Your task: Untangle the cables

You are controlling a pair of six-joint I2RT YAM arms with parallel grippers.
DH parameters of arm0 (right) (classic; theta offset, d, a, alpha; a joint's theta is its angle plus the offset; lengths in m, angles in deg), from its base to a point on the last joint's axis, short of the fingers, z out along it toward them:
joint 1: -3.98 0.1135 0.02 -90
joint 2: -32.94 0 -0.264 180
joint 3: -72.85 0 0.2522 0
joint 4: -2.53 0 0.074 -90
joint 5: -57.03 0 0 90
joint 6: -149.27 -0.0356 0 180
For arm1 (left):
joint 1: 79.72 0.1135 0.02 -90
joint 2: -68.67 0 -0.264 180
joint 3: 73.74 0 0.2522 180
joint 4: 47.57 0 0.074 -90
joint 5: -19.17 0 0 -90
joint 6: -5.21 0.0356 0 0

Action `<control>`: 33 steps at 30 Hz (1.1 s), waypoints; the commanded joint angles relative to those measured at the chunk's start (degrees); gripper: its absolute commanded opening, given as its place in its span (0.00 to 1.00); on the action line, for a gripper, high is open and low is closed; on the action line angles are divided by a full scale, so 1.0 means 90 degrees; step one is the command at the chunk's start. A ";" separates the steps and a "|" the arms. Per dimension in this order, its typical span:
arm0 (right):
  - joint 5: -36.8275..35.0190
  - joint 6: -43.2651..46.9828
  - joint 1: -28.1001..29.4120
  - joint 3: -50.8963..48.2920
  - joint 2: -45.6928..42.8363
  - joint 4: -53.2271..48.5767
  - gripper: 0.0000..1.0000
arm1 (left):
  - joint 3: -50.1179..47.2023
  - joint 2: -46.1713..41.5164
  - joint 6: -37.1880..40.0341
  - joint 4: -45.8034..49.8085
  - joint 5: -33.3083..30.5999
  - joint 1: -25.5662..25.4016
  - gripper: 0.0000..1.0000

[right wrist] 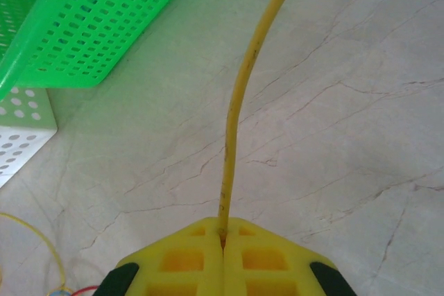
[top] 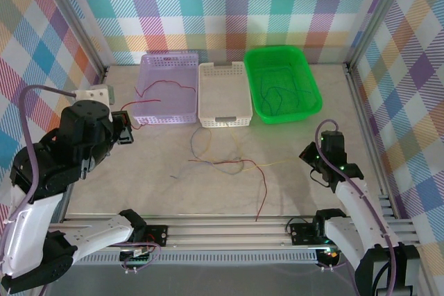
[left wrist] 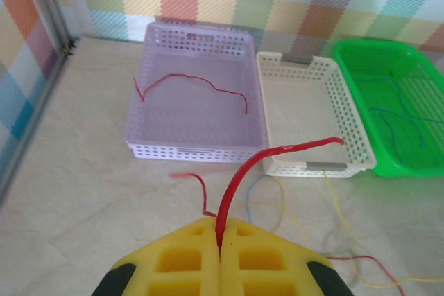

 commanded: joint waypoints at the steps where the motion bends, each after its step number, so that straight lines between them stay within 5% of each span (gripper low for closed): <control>1: -0.0199 -0.0103 -0.0050 -0.0055 -0.0051 -0.0073 0.00 | 0.0153 -0.0044 0.0271 0.0094 -0.0509 0.0055 0.00; 25: 0.0362 0.0014 -0.0060 -0.0058 0.0132 0.0331 0.00 | 0.0058 0.0459 0.0699 -0.0936 -0.0630 0.0091 0.00; 33: 0.0431 0.0014 -0.0061 -0.0077 0.0078 0.0339 0.00 | 0.0143 0.1239 0.1058 -0.1694 0.0059 0.1062 0.00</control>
